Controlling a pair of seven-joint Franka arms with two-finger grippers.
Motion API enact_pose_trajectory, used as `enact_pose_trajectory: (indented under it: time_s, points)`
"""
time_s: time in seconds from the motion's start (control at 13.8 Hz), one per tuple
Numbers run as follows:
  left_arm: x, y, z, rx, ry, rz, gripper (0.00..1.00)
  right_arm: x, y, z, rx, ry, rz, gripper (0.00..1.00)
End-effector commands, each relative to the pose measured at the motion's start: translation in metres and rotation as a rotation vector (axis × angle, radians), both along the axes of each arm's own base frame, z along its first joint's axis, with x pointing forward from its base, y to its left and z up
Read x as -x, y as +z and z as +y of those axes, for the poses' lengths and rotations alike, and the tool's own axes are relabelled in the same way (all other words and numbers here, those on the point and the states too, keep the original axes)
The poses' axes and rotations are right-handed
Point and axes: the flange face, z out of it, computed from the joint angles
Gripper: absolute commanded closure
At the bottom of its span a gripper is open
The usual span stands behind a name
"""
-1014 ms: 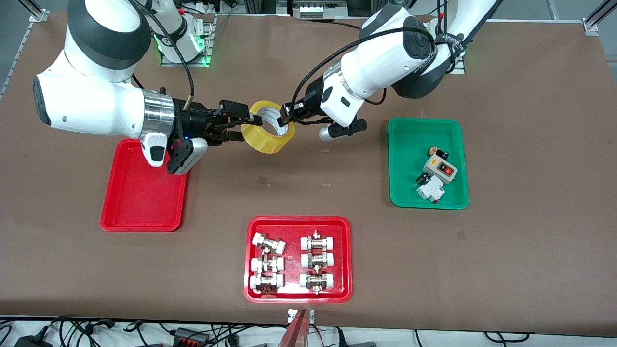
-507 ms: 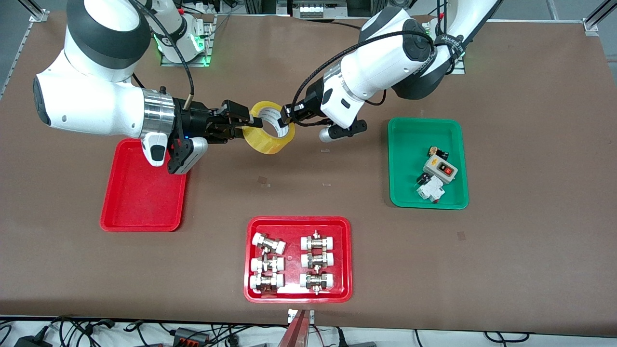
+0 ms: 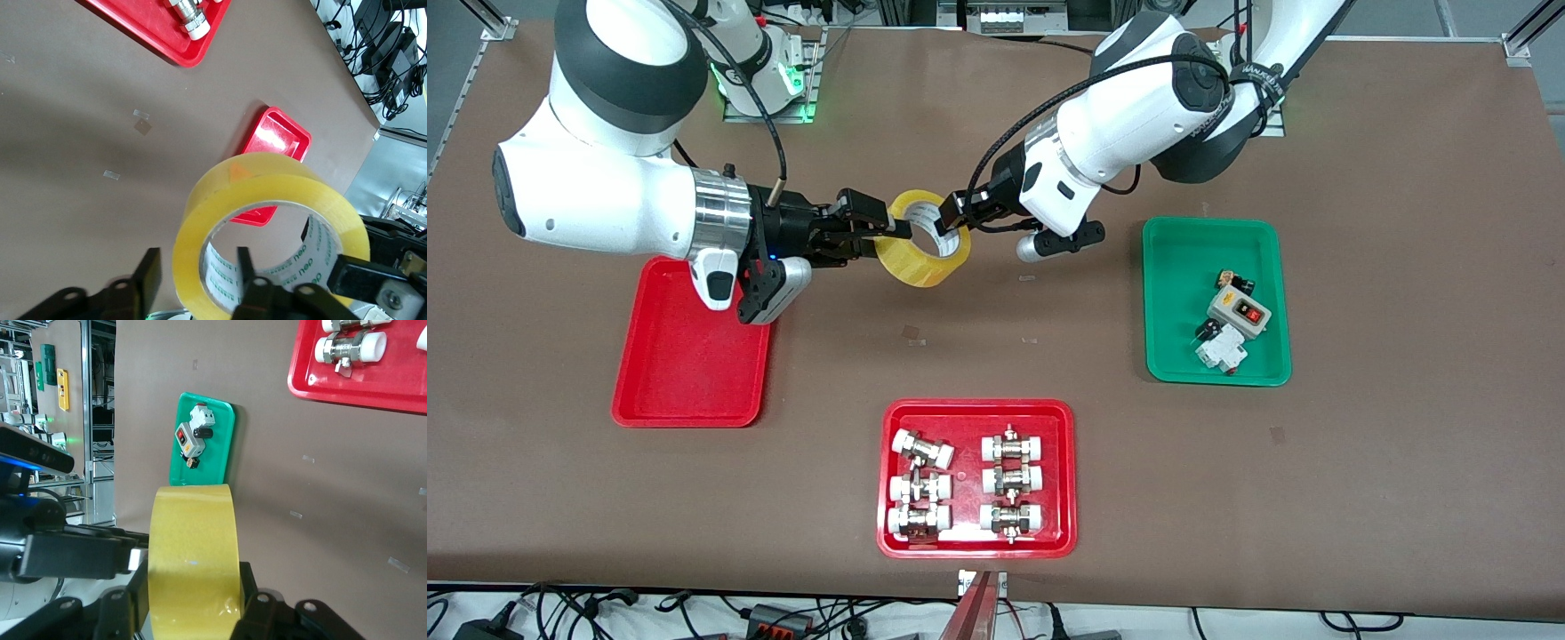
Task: Left arm passes tape to right arm into tray
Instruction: 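Close the right gripper on the tape roll beside the left gripper, then carry the tape over the red tray while the left gripper withdraws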
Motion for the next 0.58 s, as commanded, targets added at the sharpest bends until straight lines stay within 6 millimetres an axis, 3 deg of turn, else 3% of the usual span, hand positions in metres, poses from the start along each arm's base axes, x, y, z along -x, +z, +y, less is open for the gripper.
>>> enact_pose_trajectory:
  time_s: [0.0,0.22,0.51]
  points:
    - [0.002,0.004,0.002,0.006,-0.012,-0.002,0.06,-0.003,0.006,0.0,-0.015,0.014,-0.027,0.7]
    - [-0.001,0.006,0.02,-0.041,-0.033,0.033,0.01,-0.009,-0.002,-0.01,-0.004,0.011,-0.033,0.7]
    - [-0.018,0.028,0.084,-0.132,-0.059,0.052,0.0,-0.031,-0.042,-0.041,0.022,-0.042,0.024,0.7]
